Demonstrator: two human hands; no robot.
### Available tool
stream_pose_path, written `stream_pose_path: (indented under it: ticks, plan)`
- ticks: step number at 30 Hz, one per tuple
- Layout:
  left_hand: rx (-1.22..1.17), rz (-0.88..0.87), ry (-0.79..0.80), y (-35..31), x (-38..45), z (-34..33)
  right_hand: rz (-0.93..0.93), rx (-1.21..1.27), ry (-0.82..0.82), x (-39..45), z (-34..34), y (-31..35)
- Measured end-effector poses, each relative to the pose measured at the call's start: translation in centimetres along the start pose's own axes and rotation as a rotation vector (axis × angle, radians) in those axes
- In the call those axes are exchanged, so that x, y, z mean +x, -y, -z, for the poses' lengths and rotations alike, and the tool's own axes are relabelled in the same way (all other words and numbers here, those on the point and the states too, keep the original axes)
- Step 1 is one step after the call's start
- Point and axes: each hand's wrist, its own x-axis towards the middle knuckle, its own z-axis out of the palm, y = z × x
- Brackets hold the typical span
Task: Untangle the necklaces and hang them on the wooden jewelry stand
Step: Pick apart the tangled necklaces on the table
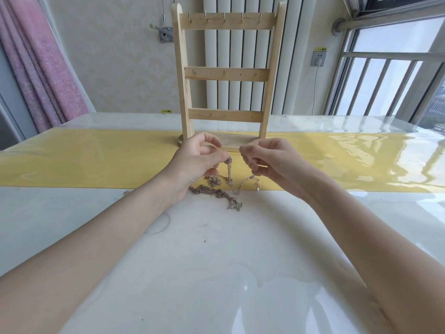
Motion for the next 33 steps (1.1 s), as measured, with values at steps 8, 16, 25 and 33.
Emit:
stream_pose_path:
  ticks: [8, 16, 25, 33]
  plan:
    - [0.168, -0.094, -0.102, 0.0, 0.0, 0.1, 0.093, -0.299, -0.043, 0.0, -1.9, 0.1]
    - [0.202, -0.081, -0.025, -0.1, 0.0, 0.0, 0.065, -0.329, -0.065, -0.3, -1.9, 0.2]
    - [0.382, -0.194, 0.044, 0.0, 0.1, 0.3, 0.043, -0.325, -0.098, -0.3, -1.6, 0.0]
    - [0.198, 0.048, 0.069, 0.2, -0.1, 0.0, 0.119, -0.450, -0.100, -0.2, -2.2, 0.2]
